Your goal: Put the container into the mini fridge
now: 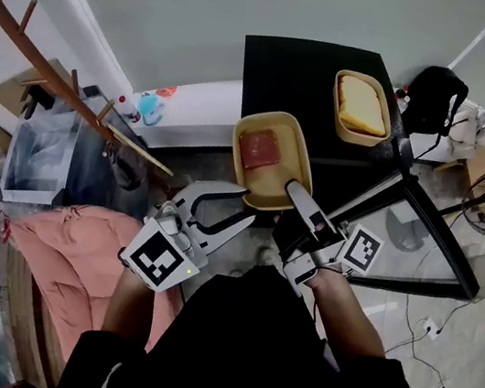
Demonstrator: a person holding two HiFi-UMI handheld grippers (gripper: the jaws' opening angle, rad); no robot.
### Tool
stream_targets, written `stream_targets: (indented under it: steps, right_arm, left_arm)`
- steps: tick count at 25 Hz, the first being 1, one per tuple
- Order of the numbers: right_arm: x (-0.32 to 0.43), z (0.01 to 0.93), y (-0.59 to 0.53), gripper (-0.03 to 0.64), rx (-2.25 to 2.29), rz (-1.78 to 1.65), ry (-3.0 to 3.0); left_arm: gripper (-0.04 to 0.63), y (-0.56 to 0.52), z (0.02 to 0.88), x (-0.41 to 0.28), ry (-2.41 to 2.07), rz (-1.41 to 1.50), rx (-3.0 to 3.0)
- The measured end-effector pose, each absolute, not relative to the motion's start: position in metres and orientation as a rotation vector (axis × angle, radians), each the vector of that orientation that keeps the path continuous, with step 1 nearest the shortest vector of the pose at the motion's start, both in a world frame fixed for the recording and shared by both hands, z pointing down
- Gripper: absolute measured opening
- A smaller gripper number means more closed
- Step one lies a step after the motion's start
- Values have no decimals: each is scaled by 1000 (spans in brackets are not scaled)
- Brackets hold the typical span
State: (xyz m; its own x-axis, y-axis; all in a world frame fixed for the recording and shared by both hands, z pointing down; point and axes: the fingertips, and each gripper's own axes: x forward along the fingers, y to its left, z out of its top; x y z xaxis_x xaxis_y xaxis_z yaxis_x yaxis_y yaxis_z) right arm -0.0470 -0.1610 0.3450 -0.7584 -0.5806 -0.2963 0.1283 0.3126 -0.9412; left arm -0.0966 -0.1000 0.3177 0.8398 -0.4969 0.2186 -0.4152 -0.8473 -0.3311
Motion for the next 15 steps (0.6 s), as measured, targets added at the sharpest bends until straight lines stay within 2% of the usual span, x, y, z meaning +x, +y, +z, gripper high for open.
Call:
stream_targets:
  steps: [3,15]
  right_arm:
    - [-40,347,-146,224,-374,-1492,1948]
    - [3,370,-87,224,-396,-1427,1885]
  left_arm:
    - [126,-88,317,-103,685,-332,-2803]
    - [126,-63,365,-92,694,-259,-3062]
